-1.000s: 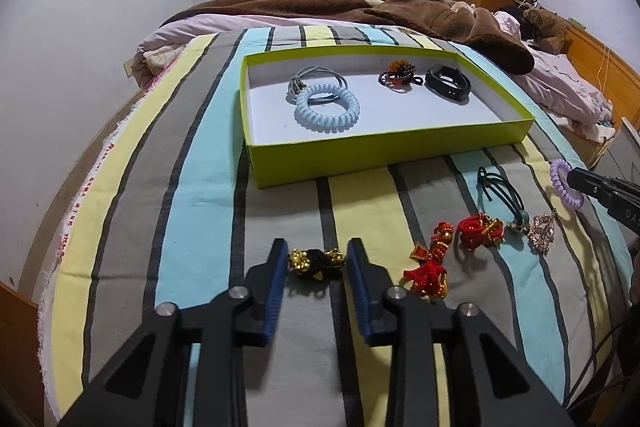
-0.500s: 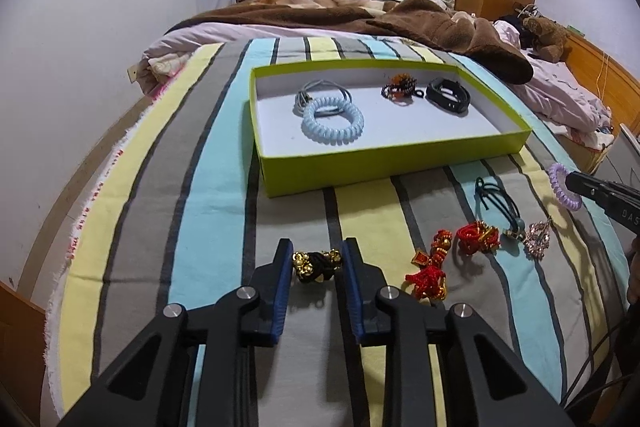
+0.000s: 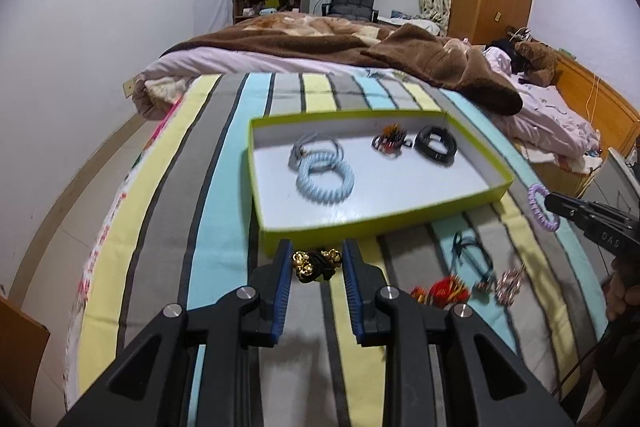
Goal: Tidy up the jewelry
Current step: 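Carry the clip and lavender coil into the box and open both tools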
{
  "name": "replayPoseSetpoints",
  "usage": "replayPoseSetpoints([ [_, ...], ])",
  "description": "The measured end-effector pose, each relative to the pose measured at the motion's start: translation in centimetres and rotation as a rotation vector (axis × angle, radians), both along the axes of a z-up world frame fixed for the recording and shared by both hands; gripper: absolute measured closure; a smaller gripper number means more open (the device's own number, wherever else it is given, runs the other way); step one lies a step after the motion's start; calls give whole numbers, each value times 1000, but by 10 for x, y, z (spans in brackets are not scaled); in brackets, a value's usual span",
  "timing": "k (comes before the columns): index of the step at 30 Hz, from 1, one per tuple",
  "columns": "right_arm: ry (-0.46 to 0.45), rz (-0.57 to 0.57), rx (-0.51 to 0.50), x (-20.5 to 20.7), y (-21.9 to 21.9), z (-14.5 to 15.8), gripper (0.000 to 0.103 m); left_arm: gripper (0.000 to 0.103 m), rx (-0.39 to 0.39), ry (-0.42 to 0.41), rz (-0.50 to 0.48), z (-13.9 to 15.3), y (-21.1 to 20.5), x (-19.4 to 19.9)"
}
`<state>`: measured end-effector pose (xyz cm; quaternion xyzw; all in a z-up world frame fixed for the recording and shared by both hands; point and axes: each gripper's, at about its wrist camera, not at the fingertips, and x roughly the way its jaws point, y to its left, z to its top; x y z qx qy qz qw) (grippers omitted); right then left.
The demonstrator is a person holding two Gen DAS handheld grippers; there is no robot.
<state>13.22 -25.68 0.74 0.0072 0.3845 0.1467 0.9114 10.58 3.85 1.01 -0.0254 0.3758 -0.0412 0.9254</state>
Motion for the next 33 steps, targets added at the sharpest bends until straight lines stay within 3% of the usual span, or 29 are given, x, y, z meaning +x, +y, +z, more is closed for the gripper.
replayPoseSetpoints([
  [16, 24, 74, -31, 67, 36, 7, 94, 77, -51, 15, -121, 12, -39, 76],
  [21, 56, 99, -76, 88, 47, -6, 94, 77, -48, 64, -145, 1, -50, 103],
  [33, 100, 127, -148, 101, 51, -28, 94, 77, -28, 130, -156, -25, -62, 124],
])
